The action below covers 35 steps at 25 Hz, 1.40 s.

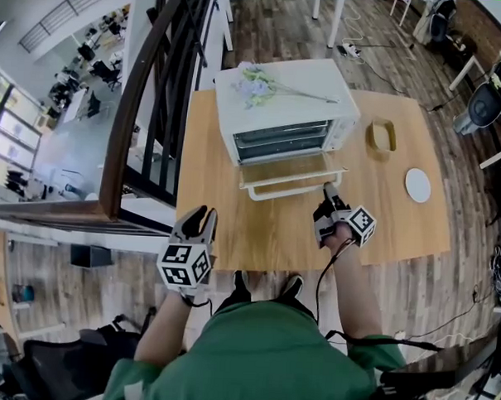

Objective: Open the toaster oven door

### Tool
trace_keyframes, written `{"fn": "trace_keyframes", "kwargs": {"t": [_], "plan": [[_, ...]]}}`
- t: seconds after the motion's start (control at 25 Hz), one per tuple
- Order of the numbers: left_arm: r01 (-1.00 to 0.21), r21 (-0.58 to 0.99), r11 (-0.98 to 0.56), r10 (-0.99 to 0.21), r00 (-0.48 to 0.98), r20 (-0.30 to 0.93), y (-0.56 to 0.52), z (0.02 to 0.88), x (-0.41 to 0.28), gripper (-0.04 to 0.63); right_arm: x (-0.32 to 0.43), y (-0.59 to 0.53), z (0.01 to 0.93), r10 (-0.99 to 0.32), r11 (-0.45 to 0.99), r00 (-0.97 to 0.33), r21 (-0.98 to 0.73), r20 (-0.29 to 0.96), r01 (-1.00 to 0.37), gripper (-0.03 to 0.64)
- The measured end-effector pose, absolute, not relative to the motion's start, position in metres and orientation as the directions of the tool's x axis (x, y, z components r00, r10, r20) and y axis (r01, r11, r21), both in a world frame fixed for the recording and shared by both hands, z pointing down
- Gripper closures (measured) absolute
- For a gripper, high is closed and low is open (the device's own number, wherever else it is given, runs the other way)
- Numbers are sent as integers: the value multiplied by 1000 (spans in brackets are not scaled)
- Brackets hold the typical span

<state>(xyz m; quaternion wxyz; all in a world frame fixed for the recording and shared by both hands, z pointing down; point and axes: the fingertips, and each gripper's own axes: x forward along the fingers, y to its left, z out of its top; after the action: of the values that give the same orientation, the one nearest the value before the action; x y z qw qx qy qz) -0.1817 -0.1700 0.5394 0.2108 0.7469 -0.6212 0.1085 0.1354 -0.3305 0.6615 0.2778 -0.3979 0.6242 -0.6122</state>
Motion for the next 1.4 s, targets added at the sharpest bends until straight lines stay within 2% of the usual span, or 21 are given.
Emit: {"fn": "trace_keyframes", "kwargs": {"t": [0.88, 1.4], "plan": [[-978, 182, -99, -869, 174, 462, -153, 555, -186, 500, 151, -290, 753, -766, -242, -509, -910, 392, -338, 520], [-981, 174, -85, -864, 160, 478, -150, 561, -189, 500, 153, -287, 788, -737, -303, -485, -872, 471, -385, 515]]}}
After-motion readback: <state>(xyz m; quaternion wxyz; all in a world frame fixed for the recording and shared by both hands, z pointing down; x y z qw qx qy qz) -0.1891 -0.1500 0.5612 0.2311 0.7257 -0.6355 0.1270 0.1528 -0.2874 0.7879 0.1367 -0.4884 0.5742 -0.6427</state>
